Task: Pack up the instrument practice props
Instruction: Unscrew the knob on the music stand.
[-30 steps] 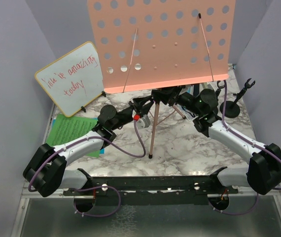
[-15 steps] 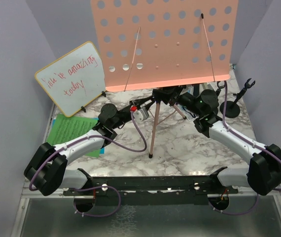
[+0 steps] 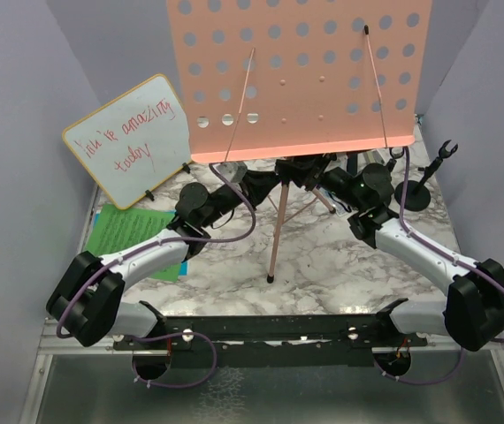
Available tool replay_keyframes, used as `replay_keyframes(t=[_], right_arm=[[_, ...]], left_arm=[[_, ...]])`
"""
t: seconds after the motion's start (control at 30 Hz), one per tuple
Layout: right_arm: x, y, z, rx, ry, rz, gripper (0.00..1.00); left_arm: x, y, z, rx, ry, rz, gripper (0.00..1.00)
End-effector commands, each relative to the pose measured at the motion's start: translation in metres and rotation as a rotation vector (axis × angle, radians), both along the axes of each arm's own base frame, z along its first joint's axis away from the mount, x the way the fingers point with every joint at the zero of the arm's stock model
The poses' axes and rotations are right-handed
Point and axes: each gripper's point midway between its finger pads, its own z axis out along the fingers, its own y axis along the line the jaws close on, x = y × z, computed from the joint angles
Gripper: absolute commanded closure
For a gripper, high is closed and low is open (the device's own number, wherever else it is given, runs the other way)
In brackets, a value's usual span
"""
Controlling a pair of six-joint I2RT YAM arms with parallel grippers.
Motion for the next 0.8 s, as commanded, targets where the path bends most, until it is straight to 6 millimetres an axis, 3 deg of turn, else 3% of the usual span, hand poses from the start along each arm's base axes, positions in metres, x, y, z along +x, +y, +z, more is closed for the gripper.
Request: replay_keyframes(t=[0.0, 0.23, 0.5, 0.77], right_arm=[[-0.017, 0.008, -0.049, -0.102, 0.103, 0.079, 0.99], [-0.017, 0.009, -0.051, -0.111, 0.109, 0.085, 0.99], [-0.016, 0.011, -0.053, -0.129, 0.131, 0.091, 0.99], [-0.015, 0.012, -0.055, -0.139, 0.146, 0.095, 0.99]], left_arm=[[0.017, 0.0, -0.009, -0.265, 0.447, 0.011, 1.0], [0.022, 0.004, -0.016, -0.597, 0.914, -0.026, 1.0], [0.021, -0.001, -0.019, -0.796, 1.283, -0.129, 1.0], [0.024, 0.002, -0.015, -0.865, 1.368, -0.129, 1.0]])
